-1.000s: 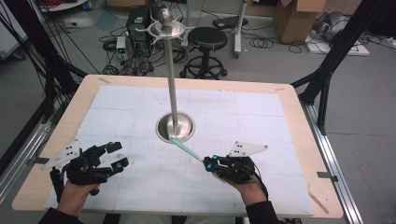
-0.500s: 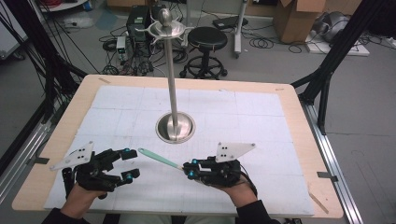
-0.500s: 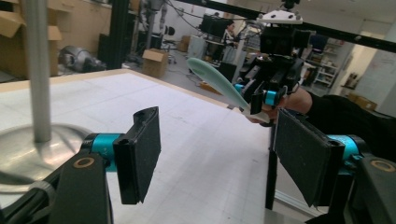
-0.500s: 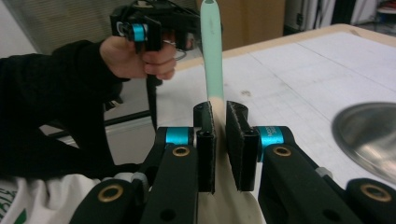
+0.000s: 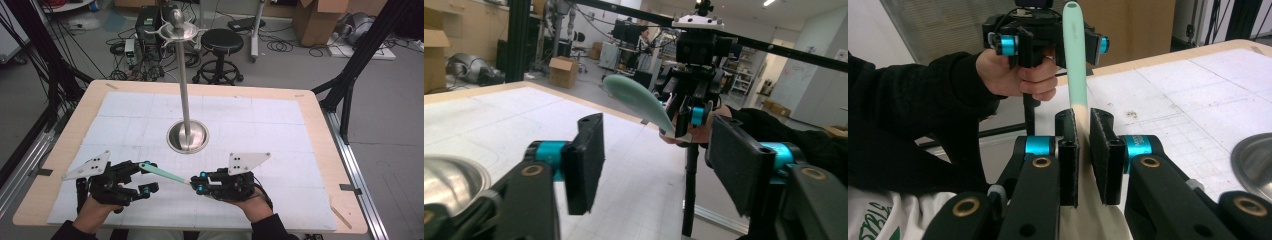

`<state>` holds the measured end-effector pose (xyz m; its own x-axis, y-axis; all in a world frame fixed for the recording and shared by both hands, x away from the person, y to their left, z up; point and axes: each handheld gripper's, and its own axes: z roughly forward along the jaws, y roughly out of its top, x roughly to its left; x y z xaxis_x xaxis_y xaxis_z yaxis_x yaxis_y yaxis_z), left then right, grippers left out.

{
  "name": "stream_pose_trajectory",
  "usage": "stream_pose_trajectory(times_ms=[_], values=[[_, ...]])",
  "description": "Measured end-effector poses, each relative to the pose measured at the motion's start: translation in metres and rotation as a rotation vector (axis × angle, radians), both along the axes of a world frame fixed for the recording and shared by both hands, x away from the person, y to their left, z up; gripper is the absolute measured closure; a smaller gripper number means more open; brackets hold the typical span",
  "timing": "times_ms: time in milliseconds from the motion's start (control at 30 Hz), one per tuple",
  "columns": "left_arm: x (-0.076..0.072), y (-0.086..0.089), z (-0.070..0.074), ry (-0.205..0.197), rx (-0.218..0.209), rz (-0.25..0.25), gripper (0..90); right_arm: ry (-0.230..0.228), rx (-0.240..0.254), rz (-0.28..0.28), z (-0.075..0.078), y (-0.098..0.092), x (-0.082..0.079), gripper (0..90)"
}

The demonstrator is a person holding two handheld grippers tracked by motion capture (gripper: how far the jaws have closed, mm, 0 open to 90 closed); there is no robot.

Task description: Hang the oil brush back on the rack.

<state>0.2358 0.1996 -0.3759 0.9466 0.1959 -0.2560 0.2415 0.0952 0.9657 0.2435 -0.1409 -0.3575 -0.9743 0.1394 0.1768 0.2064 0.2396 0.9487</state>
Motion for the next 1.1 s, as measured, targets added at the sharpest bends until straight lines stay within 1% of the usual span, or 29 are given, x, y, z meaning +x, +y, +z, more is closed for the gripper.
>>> stream_pose_trajectory(times_ms=[100,167,200,267,300,500,633,767,800,900,1000,1033,1100], values=[[0.001,-0.003,0.001,-0.003,-0.017,-0.012,45.3,-0.001,0.006,0.007,0.000,0.001,-0.001,82.1],[0.002,-0.005,0.004,-0.010,-0.025,-0.027,49.6,0.001,0.012,0.013,0.000,0.001,-0.001,82.1],[0.002,-0.006,0.004,-0.014,-0.022,-0.032,50.7,0.008,0.015,0.017,-0.001,0.001,-0.001,82.1],[0.002,-0.007,0.005,-0.019,-0.021,-0.036,51.7,0.006,0.018,0.020,-0.001,0.002,-0.001,82.1],[0.002,-0.009,0.006,-0.027,-0.022,-0.043,54.9,0.010,0.021,0.019,-0.002,0.002,-0.002,82.1],[0.002,-0.009,0.007,-0.041,-0.026,-0.056,61.3,0.021,0.043,0.033,-0.004,0.001,-0.002,82.1],[0.002,-0.009,0.008,-0.048,-0.033,-0.065,71.0,0.031,0.054,0.046,-0.005,0.000,-0.002,81.9],[0.002,-0.009,0.008,-0.044,-0.038,-0.085,73.0,0.034,0.061,0.058,-0.006,0.000,-0.002,81.8],[0.002,-0.009,0.009,-0.033,-0.039,-0.091,73.7,0.038,0.064,0.065,-0.006,0.000,-0.002,81.8],[0.002,-0.009,0.010,-0.022,-0.050,-0.108,74.7,0.039,0.069,0.071,-0.007,0.000,-0.001,81.8],[0.001,-0.009,0.011,-0.027,-0.051,-0.117,75.2,0.043,0.074,0.085,-0.007,0.000,-0.001,81.8],[0.000,-0.010,0.012,-0.035,-0.049,-0.121,75.3,0.038,0.075,0.095,-0.007,0.000,-0.001,81.7],[0.000,-0.010,0.012,-0.038,-0.044,-0.122,75.3,0.036,0.074,0.098,-0.008,0.000,-0.001,81.6]])
